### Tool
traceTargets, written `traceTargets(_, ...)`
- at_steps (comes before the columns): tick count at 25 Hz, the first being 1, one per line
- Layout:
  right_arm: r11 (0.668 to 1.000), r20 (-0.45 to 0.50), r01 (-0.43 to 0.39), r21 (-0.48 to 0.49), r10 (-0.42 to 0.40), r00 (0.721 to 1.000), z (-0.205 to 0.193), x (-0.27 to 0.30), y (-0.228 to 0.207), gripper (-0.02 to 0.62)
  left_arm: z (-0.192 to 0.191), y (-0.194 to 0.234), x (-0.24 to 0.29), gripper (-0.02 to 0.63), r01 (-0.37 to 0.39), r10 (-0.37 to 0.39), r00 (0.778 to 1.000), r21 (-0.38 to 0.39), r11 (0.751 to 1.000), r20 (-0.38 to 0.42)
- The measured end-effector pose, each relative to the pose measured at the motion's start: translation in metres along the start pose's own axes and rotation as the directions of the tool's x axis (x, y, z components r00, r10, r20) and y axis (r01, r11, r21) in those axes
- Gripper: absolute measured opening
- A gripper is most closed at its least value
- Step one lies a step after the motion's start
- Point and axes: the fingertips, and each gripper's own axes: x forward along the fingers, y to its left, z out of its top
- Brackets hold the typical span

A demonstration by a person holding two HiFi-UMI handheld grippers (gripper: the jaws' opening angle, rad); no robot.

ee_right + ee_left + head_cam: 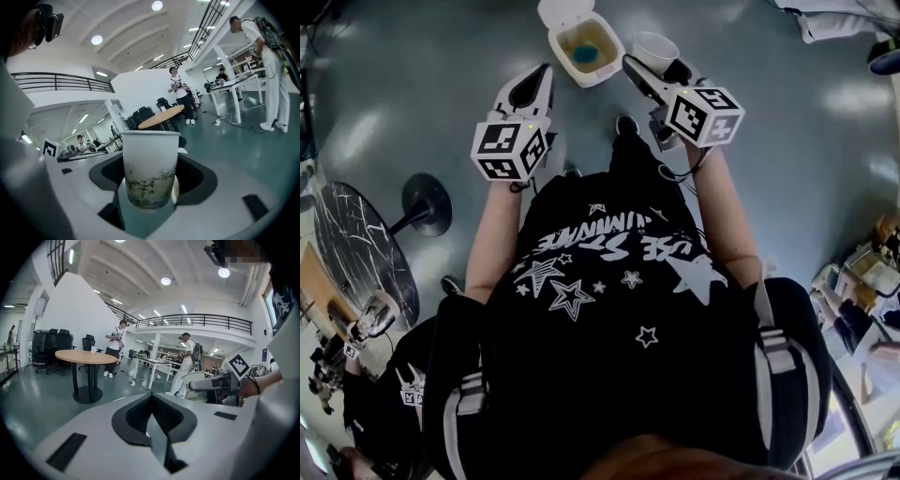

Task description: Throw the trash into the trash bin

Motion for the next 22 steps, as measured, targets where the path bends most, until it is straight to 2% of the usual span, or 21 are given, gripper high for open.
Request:
traceTargets(7, 0.998, -0.054, -0.057, -0.003, 0.057, 0.997, 0.021, 0.016, -0.047, 0.316, -0.001, -0.007, 0.057, 0.011, -0.086, 0.086, 0.995, 0.011, 0.996, -0.043)
traceTargets(13, 0.992, -0.128, -0.124, -0.007, 0.122, 0.984, 0.015, 0.041, -0.070, 0.316, -0.004, -0.002, 0.082, 0.011, -0.163, 0.161, 0.984, -0.015, 0.987, -0.072)
traceTargets(18, 0.995, -0.149, -0.095, 0.025, 0.097, 0.984, 0.004, 0.077, -0.078, 0.316, -0.016, 0.021, 0.103, 0.011, -0.129, 0.126, 0.986, -0.014, 0.992, -0.105)
traceTargets(22, 0.999, -0.134, -0.041, 0.033, 0.045, 0.990, 0.011, 0.097, -0.071, 0.316, -0.013, 0.045, 0.117, 0.011, -0.079, 0.075, 0.989, -0.030, 0.996, -0.124)
